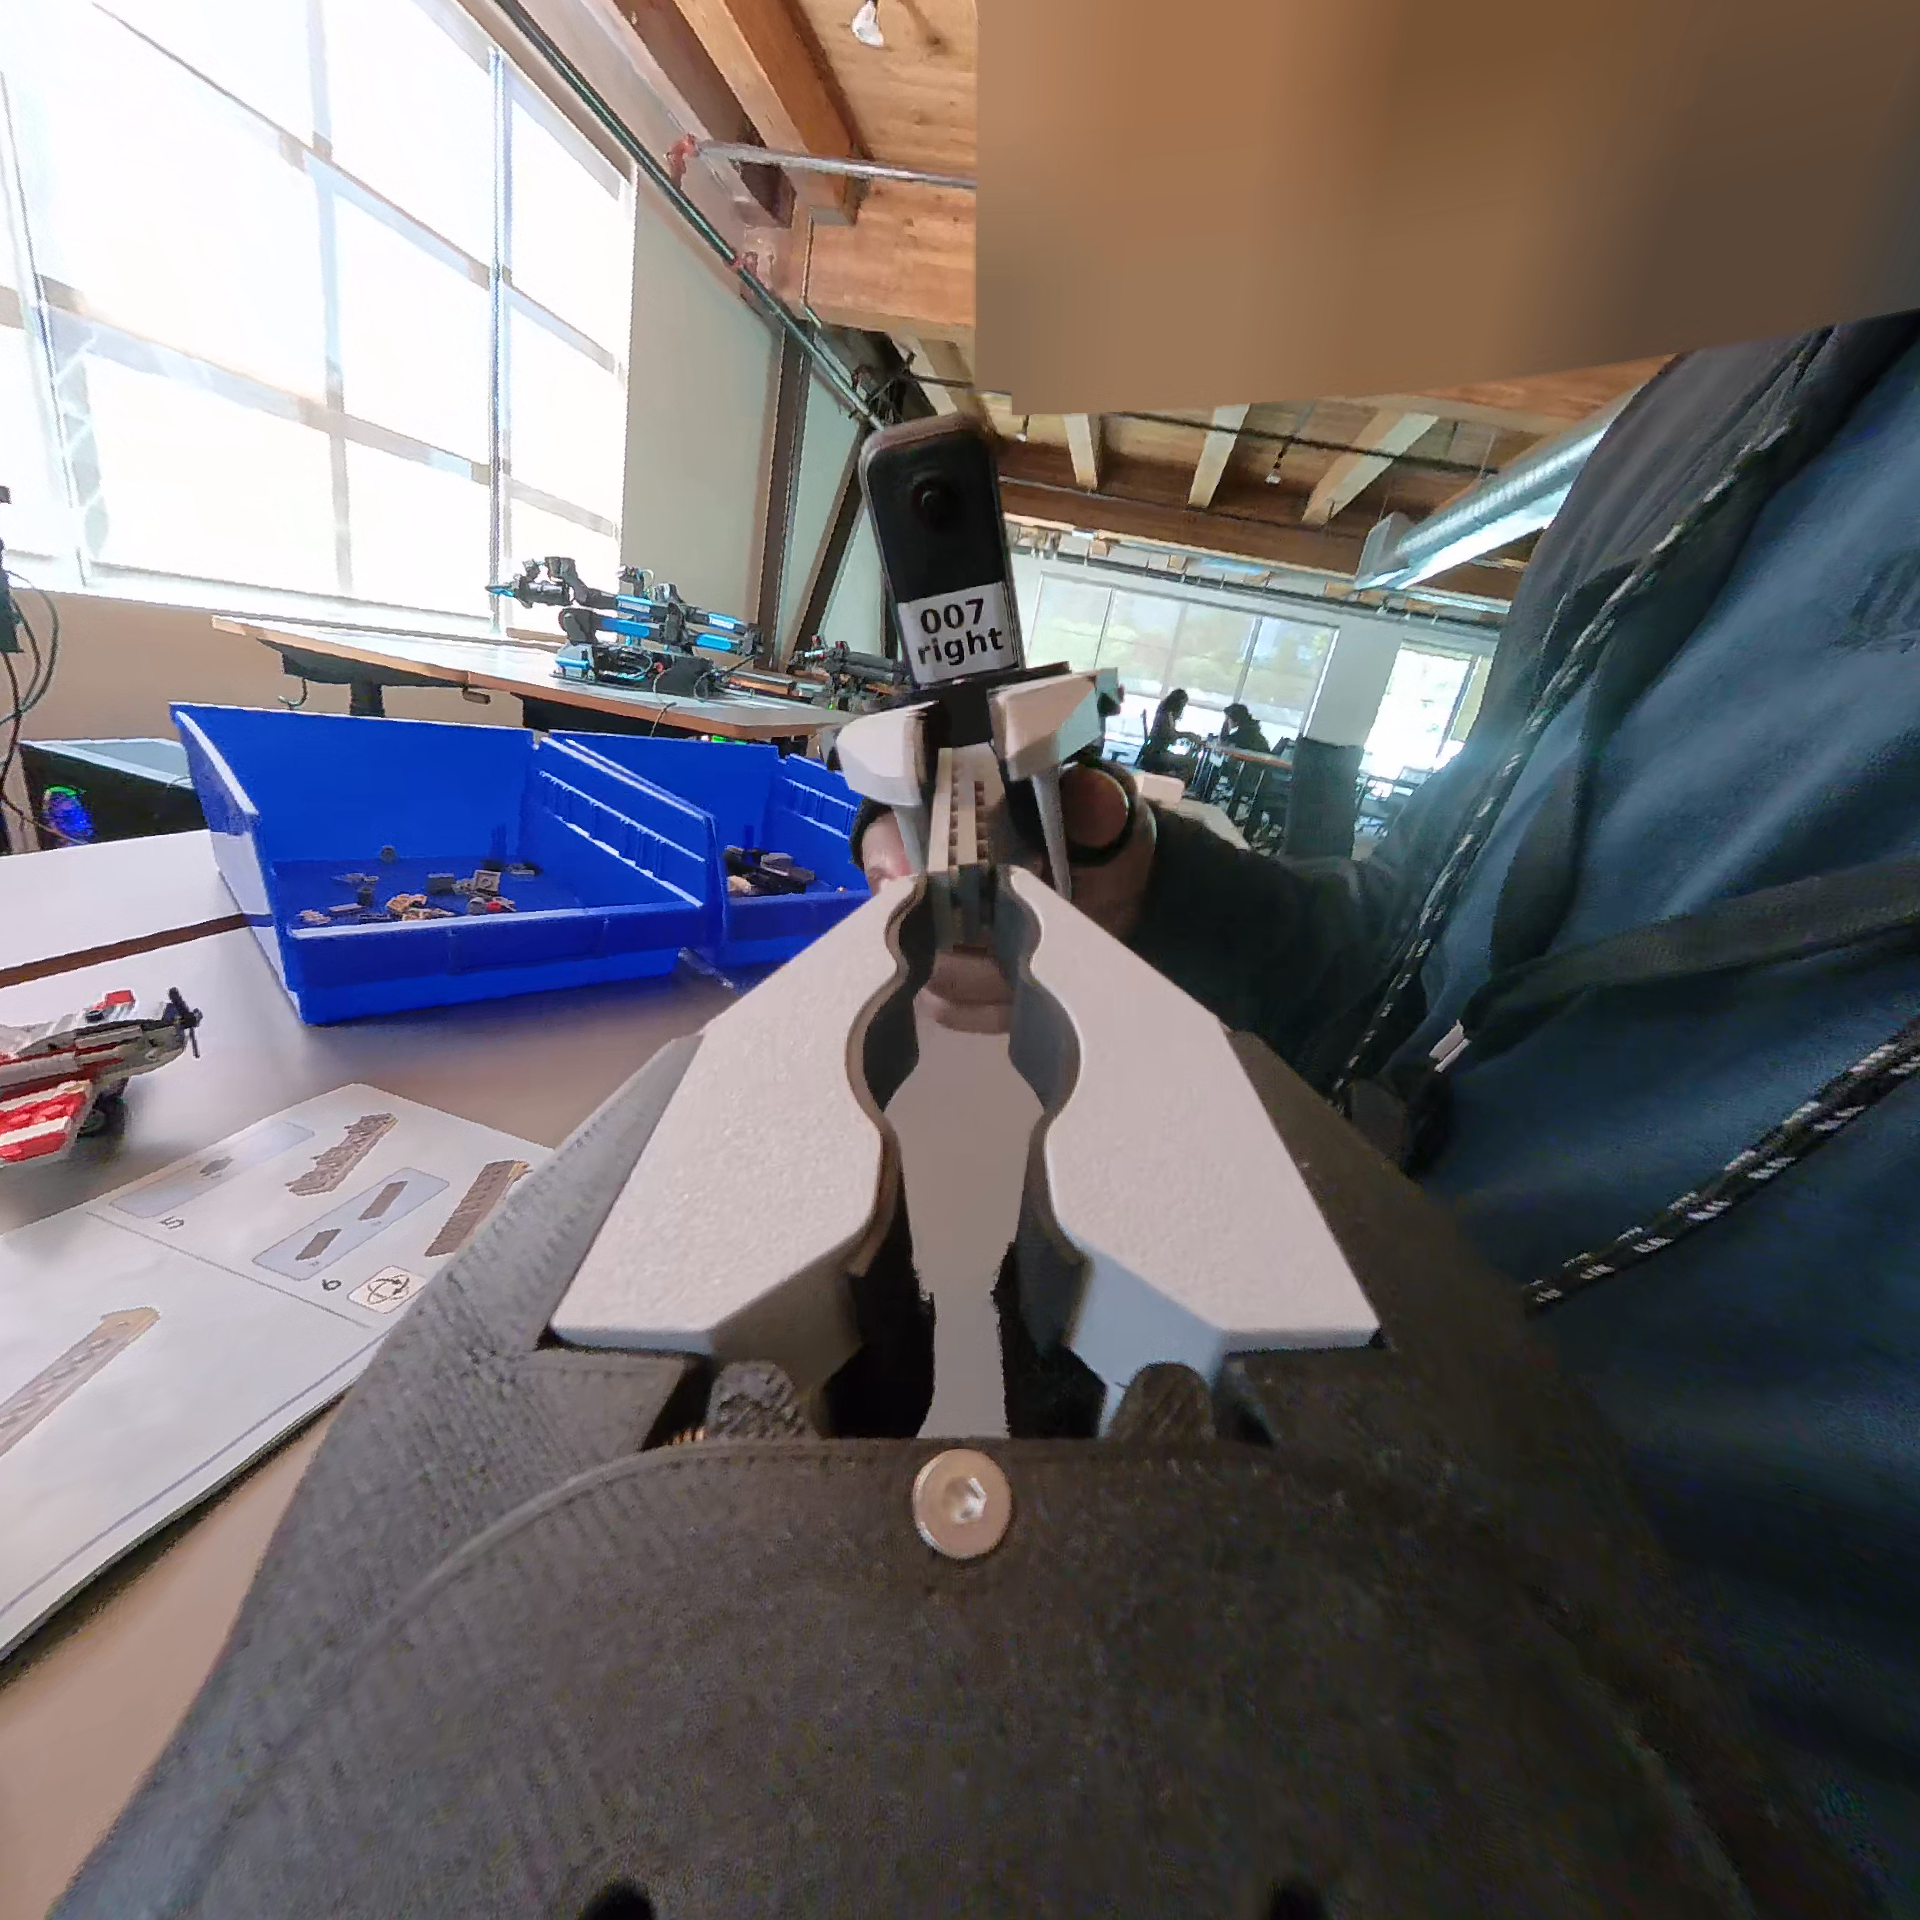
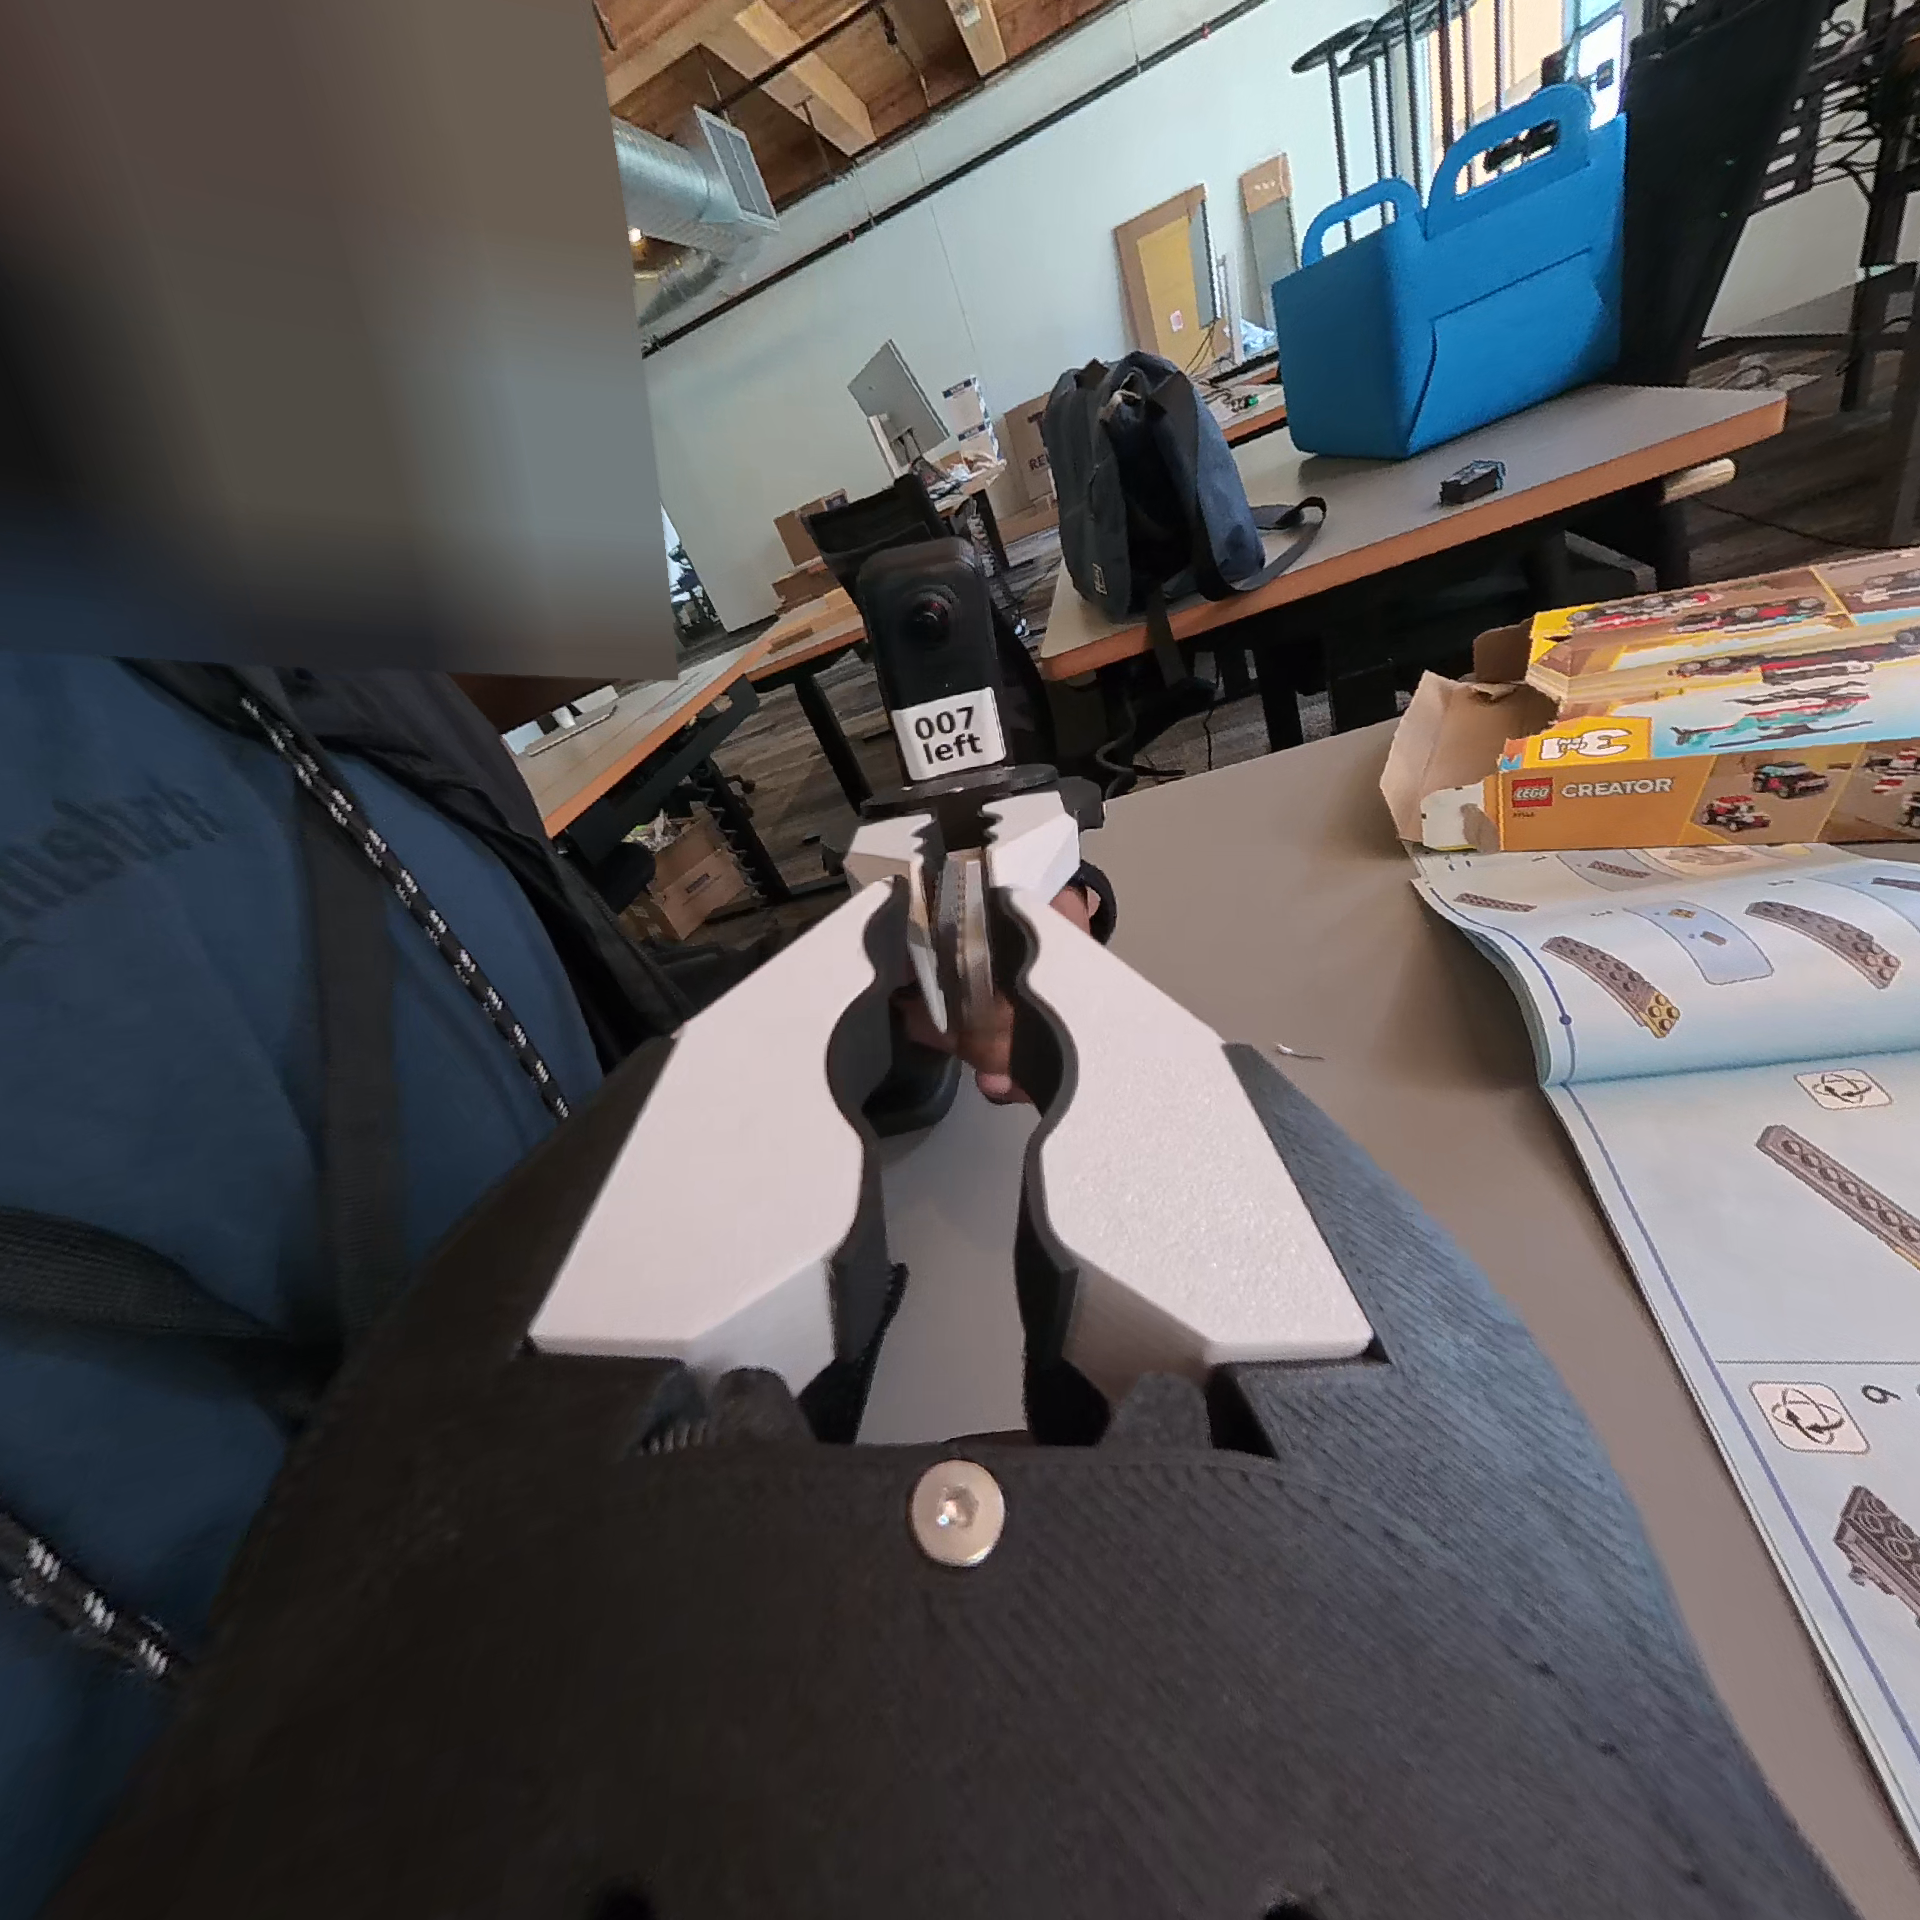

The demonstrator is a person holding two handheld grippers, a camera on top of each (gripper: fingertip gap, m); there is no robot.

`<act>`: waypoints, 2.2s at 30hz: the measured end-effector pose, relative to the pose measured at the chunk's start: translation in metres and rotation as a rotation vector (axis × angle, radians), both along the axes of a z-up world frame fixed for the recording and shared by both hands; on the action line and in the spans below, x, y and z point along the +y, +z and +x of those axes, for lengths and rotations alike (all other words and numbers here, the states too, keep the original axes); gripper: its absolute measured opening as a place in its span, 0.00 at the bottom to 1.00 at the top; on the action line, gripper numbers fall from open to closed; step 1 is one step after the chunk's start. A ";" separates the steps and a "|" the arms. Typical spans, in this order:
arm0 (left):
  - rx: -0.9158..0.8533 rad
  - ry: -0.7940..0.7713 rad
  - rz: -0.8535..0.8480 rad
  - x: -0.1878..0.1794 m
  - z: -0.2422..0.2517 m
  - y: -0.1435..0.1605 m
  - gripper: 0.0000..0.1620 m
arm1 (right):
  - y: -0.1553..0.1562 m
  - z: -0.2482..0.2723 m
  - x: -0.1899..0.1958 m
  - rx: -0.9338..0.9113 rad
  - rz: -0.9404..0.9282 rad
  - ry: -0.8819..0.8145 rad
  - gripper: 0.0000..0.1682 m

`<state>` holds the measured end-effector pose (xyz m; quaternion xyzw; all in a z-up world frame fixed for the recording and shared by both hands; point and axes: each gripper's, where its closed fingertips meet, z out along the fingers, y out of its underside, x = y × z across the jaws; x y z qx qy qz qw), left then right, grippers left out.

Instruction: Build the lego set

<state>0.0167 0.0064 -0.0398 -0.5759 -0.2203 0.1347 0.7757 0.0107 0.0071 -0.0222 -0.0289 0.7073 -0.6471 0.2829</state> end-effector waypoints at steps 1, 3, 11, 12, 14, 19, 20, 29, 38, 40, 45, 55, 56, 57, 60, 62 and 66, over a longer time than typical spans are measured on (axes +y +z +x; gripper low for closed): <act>0.004 0.002 -0.012 0.001 0.000 -0.001 0.05 | -0.001 0.000 0.000 0.009 0.008 0.002 0.08; 0.014 0.003 -0.022 0.002 0.001 -0.001 0.05 | -0.005 0.002 0.001 0.034 0.024 0.009 0.06; 0.038 0.010 -0.037 0.004 0.002 0.000 0.05 | -0.005 0.003 0.003 0.062 0.044 0.017 0.07; 0.040 0.012 -0.037 0.004 0.002 0.000 0.05 | -0.006 0.003 0.004 0.064 0.049 0.019 0.07; 0.043 0.011 -0.037 0.005 0.002 0.001 0.05 | -0.007 0.004 0.004 0.070 0.056 0.024 0.06; 0.050 -0.001 -0.037 0.007 0.005 0.002 0.05 | -0.006 0.006 0.006 0.100 0.048 0.022 0.06; 0.049 -0.004 -0.035 0.007 0.005 0.002 0.05 | -0.006 0.006 0.006 0.107 0.047 0.020 0.06; 0.030 -0.011 0.006 0.008 0.005 0.007 0.06 | -0.003 0.006 0.006 0.132 0.020 -0.009 0.06; 0.009 -0.041 0.031 0.006 0.005 0.008 0.06 | -0.003 0.008 0.006 0.158 0.011 -0.023 0.06; 0.017 -0.041 0.029 0.006 0.005 0.008 0.05 | -0.003 0.008 0.006 0.162 0.005 -0.026 0.06; -0.025 -0.079 0.055 0.007 0.006 0.007 0.05 | -0.004 0.009 0.007 0.217 0.005 -0.037 0.06; -0.088 -0.114 0.123 0.007 0.006 0.009 0.15 | -0.006 0.010 0.007 0.406 -0.001 -0.061 0.06; -0.089 -0.113 0.119 0.008 0.006 0.008 0.15 | -0.005 0.010 0.008 0.411 -0.007 -0.066 0.06; -0.088 -0.110 0.114 0.008 0.006 0.008 0.14 | -0.004 0.010 0.008 0.419 -0.011 -0.067 0.06; -0.080 -0.109 0.120 0.008 0.006 0.010 0.08 | -0.006 0.010 0.008 0.442 -0.009 -0.068 0.06; -0.068 -0.106 0.114 0.007 0.006 0.010 0.07 | -0.005 0.012 0.008 0.437 -0.016 -0.060 0.06; -0.028 -0.092 0.075 0.008 0.007 0.011 0.06 | -0.006 0.013 0.008 0.429 -0.018 -0.051 0.06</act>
